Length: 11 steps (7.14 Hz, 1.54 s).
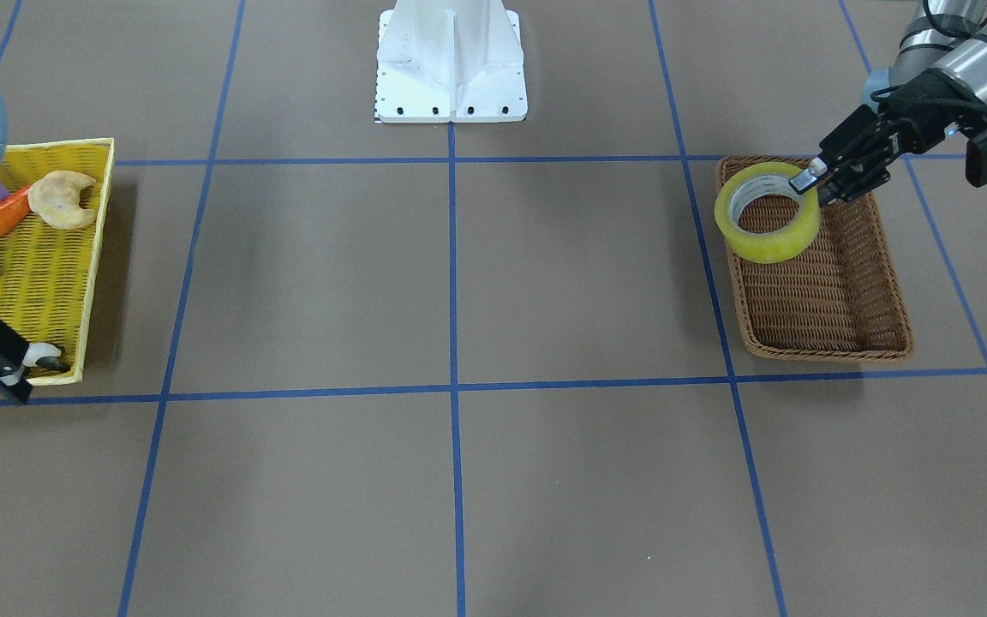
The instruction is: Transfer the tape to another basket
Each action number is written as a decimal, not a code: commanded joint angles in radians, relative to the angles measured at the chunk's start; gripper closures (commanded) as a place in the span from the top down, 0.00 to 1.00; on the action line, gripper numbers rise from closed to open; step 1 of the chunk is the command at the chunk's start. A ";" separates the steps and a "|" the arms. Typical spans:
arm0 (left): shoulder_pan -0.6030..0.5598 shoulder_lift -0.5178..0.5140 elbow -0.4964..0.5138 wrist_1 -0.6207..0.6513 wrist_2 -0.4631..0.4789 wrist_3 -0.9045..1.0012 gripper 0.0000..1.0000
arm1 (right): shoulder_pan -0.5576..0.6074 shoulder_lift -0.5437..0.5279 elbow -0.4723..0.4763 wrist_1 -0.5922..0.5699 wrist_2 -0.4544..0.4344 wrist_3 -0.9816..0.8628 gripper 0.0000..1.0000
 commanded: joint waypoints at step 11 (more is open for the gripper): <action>0.056 0.145 0.161 -0.086 0.198 0.068 0.99 | 0.357 -0.251 -0.110 -0.154 0.096 -0.663 1.00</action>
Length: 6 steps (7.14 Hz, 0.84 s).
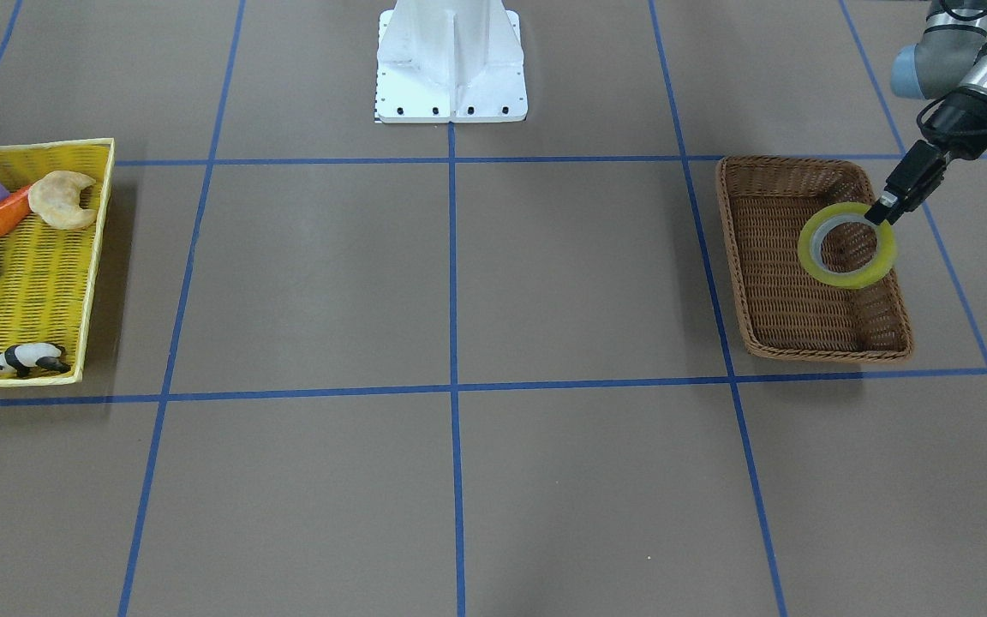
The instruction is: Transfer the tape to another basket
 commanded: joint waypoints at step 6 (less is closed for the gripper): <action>-0.094 -0.027 0.076 -0.079 -0.066 0.324 0.99 | 0.010 -0.024 0.003 0.006 0.001 -0.022 1.00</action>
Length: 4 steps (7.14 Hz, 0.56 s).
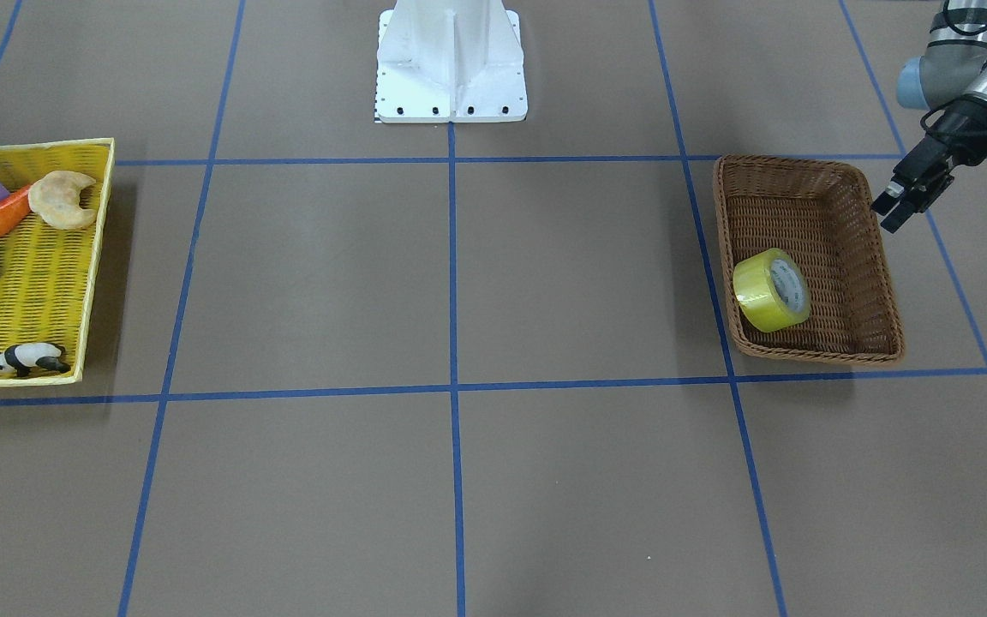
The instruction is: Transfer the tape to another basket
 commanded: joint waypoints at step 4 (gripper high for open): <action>-0.265 0.003 -0.286 0.677 -0.010 0.883 0.98 | 0.034 -0.032 0.000 0.001 0.004 -0.078 1.00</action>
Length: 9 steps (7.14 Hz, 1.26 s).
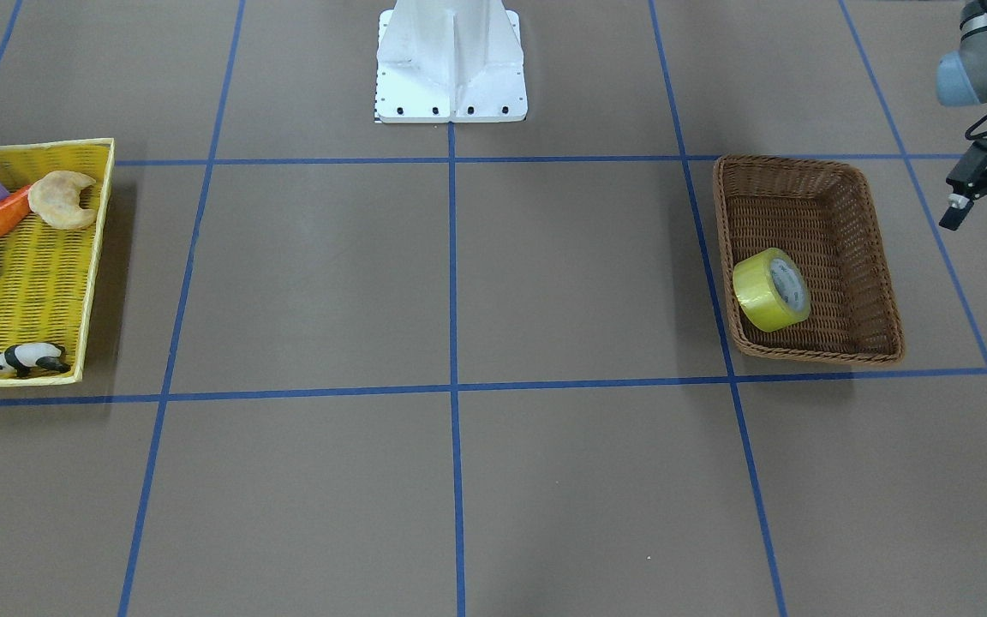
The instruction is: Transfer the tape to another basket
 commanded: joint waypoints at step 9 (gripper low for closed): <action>-0.330 -0.070 -0.198 1.515 -0.257 1.009 0.98 | -0.027 -0.081 -0.071 -0.001 -0.020 -0.020 1.00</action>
